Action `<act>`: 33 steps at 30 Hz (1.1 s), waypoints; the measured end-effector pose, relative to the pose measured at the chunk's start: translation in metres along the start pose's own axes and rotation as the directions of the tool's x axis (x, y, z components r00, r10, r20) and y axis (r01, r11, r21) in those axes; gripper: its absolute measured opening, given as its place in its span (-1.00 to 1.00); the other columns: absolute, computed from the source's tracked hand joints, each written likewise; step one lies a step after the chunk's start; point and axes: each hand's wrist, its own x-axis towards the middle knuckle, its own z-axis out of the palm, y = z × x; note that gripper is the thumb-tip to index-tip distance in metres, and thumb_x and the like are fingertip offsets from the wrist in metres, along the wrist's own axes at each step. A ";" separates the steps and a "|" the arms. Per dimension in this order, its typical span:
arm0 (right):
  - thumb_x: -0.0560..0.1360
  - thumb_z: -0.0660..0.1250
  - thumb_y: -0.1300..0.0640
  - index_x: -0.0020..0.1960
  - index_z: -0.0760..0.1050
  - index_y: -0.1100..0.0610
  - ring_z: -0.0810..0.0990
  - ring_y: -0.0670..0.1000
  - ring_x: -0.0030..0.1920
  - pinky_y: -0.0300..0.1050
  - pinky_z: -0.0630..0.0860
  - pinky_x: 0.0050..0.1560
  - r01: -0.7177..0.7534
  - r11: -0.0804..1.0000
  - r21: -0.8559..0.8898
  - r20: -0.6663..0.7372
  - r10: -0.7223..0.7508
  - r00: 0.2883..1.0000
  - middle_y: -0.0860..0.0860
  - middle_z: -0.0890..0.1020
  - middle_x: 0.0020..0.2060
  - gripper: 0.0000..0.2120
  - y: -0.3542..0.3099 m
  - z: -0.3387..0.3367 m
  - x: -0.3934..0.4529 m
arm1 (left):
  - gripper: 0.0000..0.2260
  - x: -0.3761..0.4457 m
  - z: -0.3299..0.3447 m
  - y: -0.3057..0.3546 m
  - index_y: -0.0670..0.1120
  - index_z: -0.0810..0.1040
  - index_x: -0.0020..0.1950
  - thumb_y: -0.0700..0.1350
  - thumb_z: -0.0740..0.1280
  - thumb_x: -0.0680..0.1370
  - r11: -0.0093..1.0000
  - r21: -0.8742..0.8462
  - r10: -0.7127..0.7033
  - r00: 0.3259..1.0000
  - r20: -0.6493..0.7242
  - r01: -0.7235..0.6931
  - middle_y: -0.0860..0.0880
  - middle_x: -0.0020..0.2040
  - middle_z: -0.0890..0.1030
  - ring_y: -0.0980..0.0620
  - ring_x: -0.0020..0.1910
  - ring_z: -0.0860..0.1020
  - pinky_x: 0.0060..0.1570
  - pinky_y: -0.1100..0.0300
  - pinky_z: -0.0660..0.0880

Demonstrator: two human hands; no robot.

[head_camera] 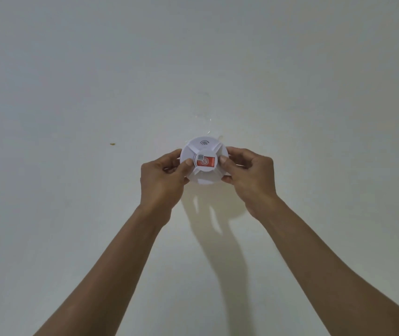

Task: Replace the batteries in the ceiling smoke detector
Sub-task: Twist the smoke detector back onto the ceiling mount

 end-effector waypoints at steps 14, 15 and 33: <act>0.47 0.50 0.13 0.21 0.64 0.11 0.73 -0.07 -0.07 -0.08 0.69 -0.06 0.076 0.993 -0.090 -0.020 -0.078 0.997 0.00 0.74 -0.13 -0.69 0.005 0.015 0.022 | -0.75 0.035 -0.002 -0.015 -0.15 0.67 0.24 -0.23 0.46 0.55 0.999 -0.043 -0.031 1.000 -0.005 0.031 -0.31 0.09 0.69 -0.15 0.09 0.71 0.13 0.01 0.66; 0.47 0.50 0.12 0.21 0.65 0.10 0.73 -0.08 -0.08 -0.09 0.69 -0.05 0.081 0.992 -0.101 -0.024 -0.084 0.996 -0.01 0.74 -0.13 -0.69 0.005 0.015 0.022 | -0.77 0.035 -0.002 -0.015 -0.13 0.68 0.21 -0.23 0.45 0.56 0.999 -0.045 -0.027 1.000 -0.005 0.026 -0.31 0.09 0.69 -0.14 0.08 0.71 0.13 0.01 0.66; 0.47 0.50 0.09 0.13 0.68 0.00 0.72 -0.03 -0.10 -0.01 0.67 0.02 0.113 0.978 -0.174 -0.026 -0.119 0.993 -0.02 0.73 -0.18 -0.76 0.013 0.016 0.017 | -0.70 0.043 -0.007 -0.032 -0.12 0.71 0.19 -0.17 0.55 0.46 1.000 0.016 -0.016 0.997 -0.076 0.017 -0.11 -0.06 0.77 -0.09 0.01 0.74 0.16 -0.05 0.63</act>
